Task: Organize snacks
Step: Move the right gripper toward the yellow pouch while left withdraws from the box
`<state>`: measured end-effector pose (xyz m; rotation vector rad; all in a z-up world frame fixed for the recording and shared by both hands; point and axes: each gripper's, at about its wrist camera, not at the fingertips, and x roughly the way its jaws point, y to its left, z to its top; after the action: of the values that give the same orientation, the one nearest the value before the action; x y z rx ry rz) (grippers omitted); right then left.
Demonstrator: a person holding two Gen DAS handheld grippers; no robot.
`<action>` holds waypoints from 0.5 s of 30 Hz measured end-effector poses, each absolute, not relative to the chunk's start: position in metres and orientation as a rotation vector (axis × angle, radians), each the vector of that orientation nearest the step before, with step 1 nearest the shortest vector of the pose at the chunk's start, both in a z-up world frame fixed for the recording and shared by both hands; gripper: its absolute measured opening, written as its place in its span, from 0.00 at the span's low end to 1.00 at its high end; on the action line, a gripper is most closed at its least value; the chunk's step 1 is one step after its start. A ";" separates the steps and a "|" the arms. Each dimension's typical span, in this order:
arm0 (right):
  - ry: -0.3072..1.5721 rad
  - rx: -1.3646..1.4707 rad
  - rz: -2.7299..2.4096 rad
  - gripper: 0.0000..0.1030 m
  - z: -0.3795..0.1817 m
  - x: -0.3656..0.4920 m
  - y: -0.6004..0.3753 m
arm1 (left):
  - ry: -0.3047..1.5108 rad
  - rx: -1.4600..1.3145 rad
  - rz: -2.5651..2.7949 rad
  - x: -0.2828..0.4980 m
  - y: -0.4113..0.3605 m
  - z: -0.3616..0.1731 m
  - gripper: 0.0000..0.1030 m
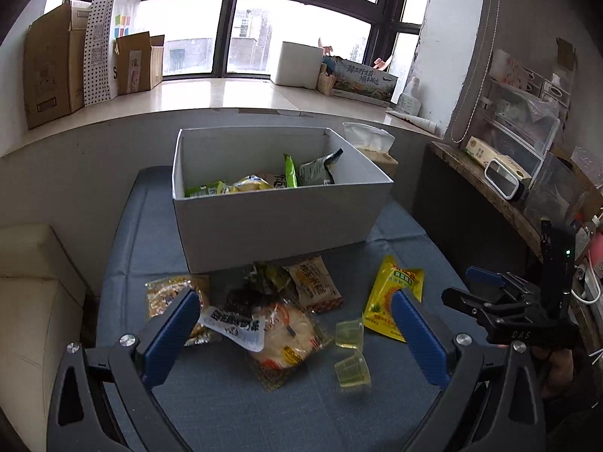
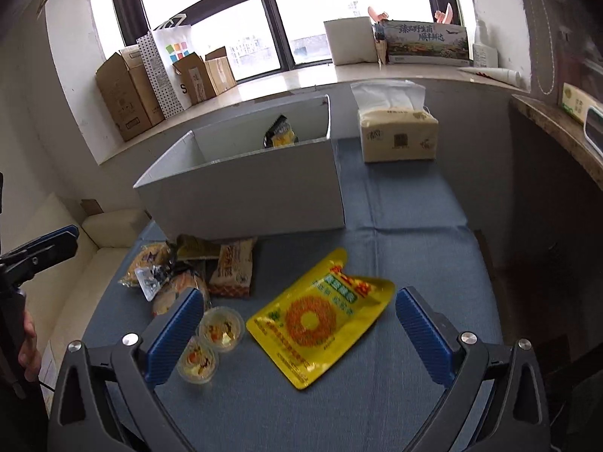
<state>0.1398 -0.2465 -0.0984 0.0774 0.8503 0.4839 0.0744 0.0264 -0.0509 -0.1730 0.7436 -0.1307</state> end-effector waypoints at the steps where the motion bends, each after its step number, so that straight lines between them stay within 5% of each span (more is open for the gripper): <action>1: 0.876 0.067 0.474 1.00 -0.106 0.138 -0.248 | 0.749 -0.182 -0.122 0.070 0.024 -0.055 1.00; 15: 1.113 0.203 0.391 1.00 -0.170 0.177 -0.237 | 0.791 -0.192 -0.132 0.059 0.016 -0.076 1.00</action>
<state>0.1773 -0.2374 -0.1702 0.2031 1.1133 0.3906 0.0586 0.0160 -0.0761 -0.1924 0.7914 -0.1320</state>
